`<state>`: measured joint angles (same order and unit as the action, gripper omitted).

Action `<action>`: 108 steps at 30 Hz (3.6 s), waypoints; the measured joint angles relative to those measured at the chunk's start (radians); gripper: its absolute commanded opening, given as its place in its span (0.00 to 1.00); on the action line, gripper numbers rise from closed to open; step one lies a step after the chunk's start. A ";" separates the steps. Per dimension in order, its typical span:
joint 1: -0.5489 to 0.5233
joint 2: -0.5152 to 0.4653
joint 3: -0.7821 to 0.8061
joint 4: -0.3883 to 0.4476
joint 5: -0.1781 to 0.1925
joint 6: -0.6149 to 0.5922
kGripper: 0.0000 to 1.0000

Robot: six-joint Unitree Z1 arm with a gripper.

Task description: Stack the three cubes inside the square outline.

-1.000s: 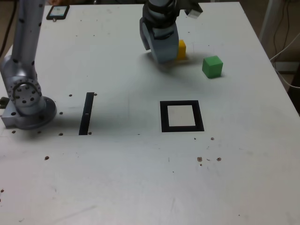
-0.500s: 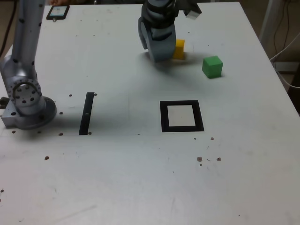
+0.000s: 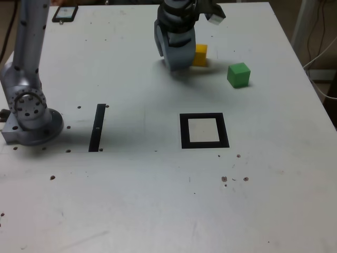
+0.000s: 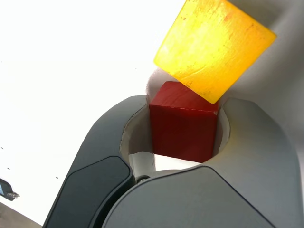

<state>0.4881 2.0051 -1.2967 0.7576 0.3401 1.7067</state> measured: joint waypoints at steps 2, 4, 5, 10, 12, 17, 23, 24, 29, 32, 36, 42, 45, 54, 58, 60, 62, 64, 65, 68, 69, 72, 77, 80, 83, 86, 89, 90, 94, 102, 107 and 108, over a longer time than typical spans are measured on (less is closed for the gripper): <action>0.000 0.000 0.000 0.000 0.000 0.000 0.39; 0.000 0.000 0.000 0.002 0.000 0.000 0.39; 0.000 -0.001 0.000 0.007 -0.001 0.000 0.39; -0.004 -0.016 -0.008 0.049 -0.022 0.000 0.39; -0.007 -0.035 -0.013 0.071 -0.045 0.000 0.39; -0.008 -0.064 -0.013 0.088 -0.078 -0.019 0.39; -0.024 -0.119 -0.013 0.127 -0.090 -0.160 0.38; -0.029 -0.124 -0.013 0.137 -0.089 -0.186 0.38; -0.072 -0.154 -0.025 0.239 -0.079 -0.343 0.38; -0.120 -0.174 -0.036 0.320 -0.061 -0.445 0.38; -0.185 -0.179 -0.028 0.406 -0.048 -0.581 0.38; -0.318 -0.184 0.060 0.435 -0.066 -0.786 0.38; -0.377 -0.191 0.077 0.439 -0.079 -0.888 0.38; -0.476 -0.216 0.066 0.406 -0.147 -1.196 0.38; -0.501 -0.210 0.053 0.388 -0.180 -1.335 0.38; -0.508 -0.194 0.042 0.388 -0.192 -1.401 0.38; -0.514 -0.165 0.023 0.392 -0.196 -1.474 0.38; -0.519 -0.150 0.006 0.409 -0.197 -1.521 0.38; -0.524 -0.143 -0.006 0.418 -0.197 -1.542 0.38; -0.539 -0.110 -0.057 0.466 -0.197 -1.611 0.38; -0.543 -0.098 -0.074 0.484 -0.197 -1.634 0.38; -0.553 -0.075 -0.121 0.532 -0.197 -1.667 0.38; -0.565 -0.038 -0.169 0.559 -0.202 -1.690 0.39; -0.575 -0.030 -0.183 0.570 -0.215 -1.702 0.41; -0.588 -0.030 -0.190 0.582 -0.223 -1.706 0.43; -0.599 -0.030 -0.193 0.584 -0.221 -1.702 0.40; -0.609 -0.030 -0.193 0.583 -0.214 -1.687 0.30; -0.612 -0.030 -0.193 0.583 -0.211 -1.684 0.27; -0.646 -0.032 -0.194 0.583 -0.206 -1.699 0.20; -0.680 -0.030 -0.232 0.583 -0.230 -1.717 0.19; -0.685 0.005 -0.285 0.592 -0.241 -1.717 0.19; -0.685 0.013 -0.289 0.592 -0.243 -1.716 0.19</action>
<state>-0.1971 2.0185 -1.5858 1.3495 0.0969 -0.0095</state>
